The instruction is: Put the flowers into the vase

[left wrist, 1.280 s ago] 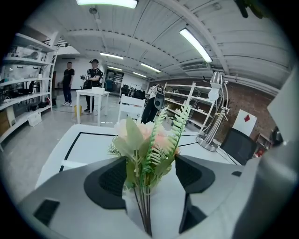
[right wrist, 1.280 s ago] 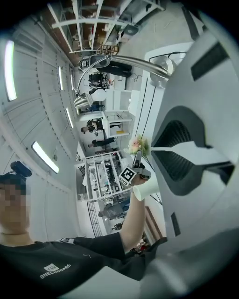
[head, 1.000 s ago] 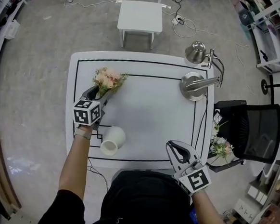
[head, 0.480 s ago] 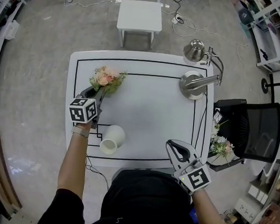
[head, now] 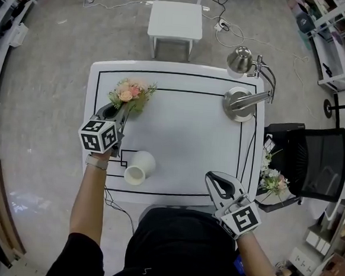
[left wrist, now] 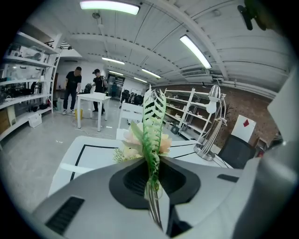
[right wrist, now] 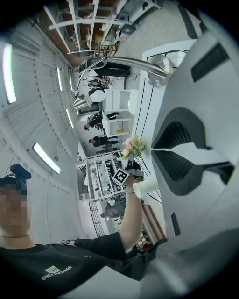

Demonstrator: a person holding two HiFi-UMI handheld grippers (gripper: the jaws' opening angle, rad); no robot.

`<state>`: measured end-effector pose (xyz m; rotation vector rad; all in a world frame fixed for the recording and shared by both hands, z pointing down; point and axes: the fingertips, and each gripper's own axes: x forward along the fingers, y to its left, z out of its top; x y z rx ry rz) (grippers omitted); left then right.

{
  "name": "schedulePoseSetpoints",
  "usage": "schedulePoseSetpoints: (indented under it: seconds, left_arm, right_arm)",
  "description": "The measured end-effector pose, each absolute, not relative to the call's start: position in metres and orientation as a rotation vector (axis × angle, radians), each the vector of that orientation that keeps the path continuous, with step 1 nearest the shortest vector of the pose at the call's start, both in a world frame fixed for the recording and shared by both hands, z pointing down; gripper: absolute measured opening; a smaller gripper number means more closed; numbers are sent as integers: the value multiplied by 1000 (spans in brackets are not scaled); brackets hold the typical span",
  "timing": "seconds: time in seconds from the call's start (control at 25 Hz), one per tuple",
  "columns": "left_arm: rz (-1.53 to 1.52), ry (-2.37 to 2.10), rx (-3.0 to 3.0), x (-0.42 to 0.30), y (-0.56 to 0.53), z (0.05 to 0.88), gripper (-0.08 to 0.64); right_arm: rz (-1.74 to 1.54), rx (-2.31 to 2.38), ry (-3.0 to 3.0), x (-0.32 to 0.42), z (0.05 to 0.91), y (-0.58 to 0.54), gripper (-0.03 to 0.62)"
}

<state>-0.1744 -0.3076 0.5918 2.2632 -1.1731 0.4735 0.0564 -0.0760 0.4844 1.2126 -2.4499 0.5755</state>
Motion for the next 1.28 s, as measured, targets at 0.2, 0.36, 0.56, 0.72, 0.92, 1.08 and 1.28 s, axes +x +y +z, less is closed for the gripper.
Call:
schedulePoseSetpoints:
  seconds: [0.2,0.36,0.56,0.72,0.92,1.08,1.28]
  left_arm:
    - [459,-1197,2315,-174,-304,570,43]
    - [409,-1220,2368,-174,-301,538,41]
    - [307,-1251,2432,-173,-297,488,41]
    - [242,-1271,2487,-168,-288,448,41]
    - [126,-1291,2540,-158,-276,397,41]
    - [3,-1279,2564,-149,-263,359,41]
    - [-54,-1261,2582,-139,-245,337,41]
  right_arm:
    - [569,1206,-2476,56,481,-71,12]
    - [538,1194,-2488,56,479,-65,12]
    - [507,1184,-2499,59,475,-58,12]
    - [498,1183,-2495,63,471,-52,12]
    - [464,1194,-2544,66,458,-50,12]
    - [465,1171,-2490,74,460,-42,12]
    - [419,1175,-2571,73,447,-41,12]
